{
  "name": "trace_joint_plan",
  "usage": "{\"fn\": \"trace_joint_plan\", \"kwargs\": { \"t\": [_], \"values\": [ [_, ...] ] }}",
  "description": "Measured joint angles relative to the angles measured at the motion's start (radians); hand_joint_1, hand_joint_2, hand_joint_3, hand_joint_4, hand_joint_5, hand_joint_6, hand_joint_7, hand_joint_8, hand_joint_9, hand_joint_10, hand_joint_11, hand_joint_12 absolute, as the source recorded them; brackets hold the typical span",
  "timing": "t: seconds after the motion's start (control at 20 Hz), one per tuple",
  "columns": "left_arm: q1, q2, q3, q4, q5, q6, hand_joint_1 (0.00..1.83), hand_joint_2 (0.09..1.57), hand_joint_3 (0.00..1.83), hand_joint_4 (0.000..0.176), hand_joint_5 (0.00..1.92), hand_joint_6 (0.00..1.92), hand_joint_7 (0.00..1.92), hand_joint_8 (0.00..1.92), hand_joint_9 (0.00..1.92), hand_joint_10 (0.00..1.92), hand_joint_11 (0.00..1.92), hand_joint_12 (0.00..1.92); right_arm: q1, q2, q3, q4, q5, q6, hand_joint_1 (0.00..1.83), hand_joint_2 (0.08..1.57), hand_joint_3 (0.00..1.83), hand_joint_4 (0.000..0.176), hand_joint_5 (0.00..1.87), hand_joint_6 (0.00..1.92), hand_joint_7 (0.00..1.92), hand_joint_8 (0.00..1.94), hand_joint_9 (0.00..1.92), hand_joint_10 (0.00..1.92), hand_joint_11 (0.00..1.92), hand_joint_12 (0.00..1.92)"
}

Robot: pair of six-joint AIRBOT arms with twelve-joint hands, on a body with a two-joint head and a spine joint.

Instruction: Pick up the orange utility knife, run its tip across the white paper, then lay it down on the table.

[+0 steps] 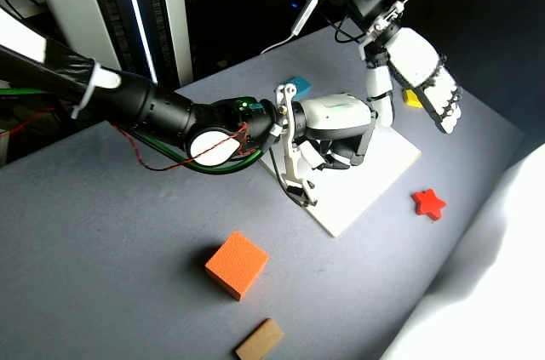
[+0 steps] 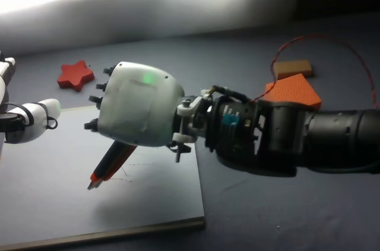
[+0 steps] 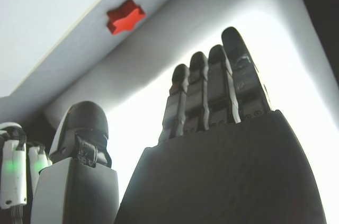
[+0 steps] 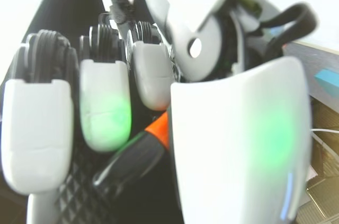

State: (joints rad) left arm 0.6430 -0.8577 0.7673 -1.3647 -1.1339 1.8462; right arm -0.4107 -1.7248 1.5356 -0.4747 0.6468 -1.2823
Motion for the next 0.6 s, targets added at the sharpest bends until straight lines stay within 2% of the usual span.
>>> {"fn": "trace_joint_plan", "kwargs": {
  "t": [0.15,0.25,0.35,0.55,0.6],
  "values": [
    [0.0,0.0,0.0,0.0,0.0,0.0,0.15,1.3,0.0,0.0,0.07,0.0,0.1,0.0,0.04,0.0,0.0,0.48,0.0,-0.023,0.016,0.003,0.001,-0.009,1.44,1.0,0.63,0.176,1.41,1.92,1.6,1.94,1.73,1.92,1.79,1.92],
    [0.0,0.0,0.0,0.0,0.0,0.0,0.15,1.29,0.0,0.0,0.07,0.0,0.1,0.0,0.05,0.0,0.0,0.56,-0.002,-0.033,0.022,0.003,0.002,-0.018,1.43,1.01,0.63,0.176,1.42,1.92,1.6,1.94,1.73,1.92,1.79,1.92],
    [0.0,0.0,0.0,0.0,0.0,0.0,0.17,1.29,0.0,0.0,0.1,0.01,0.14,0.01,0.07,0.01,0.0,0.54,-0.011,-0.044,0.029,0.003,0.003,-0.026,1.45,1.0,0.63,0.176,1.42,1.92,1.59,1.94,1.73,1.92,1.79,1.92],
    [0.0,-0.006,0.016,0.0,0.002,0.0,0.09,1.3,0.0,0.0,0.05,0.0,0.08,0.0,0.02,0.0,0.0,0.41,-0.019,-0.047,0.034,-0.026,0.002,-0.029,1.45,1.0,0.63,0.176,1.44,1.92,1.61,1.94,1.74,1.92,1.8,1.92],
    [0.0,-0.007,0.021,0.001,0.002,0.0,0.09,1.3,0.0,0.0,0.05,0.0,0.08,0.0,0.04,0.01,0.0,0.44,-0.019,-0.047,0.037,-0.035,0.007,-0.035,1.43,1.01,0.63,0.176,1.43,1.92,1.61,1.94,1.74,1.92,1.8,1.92]
  ]
}}
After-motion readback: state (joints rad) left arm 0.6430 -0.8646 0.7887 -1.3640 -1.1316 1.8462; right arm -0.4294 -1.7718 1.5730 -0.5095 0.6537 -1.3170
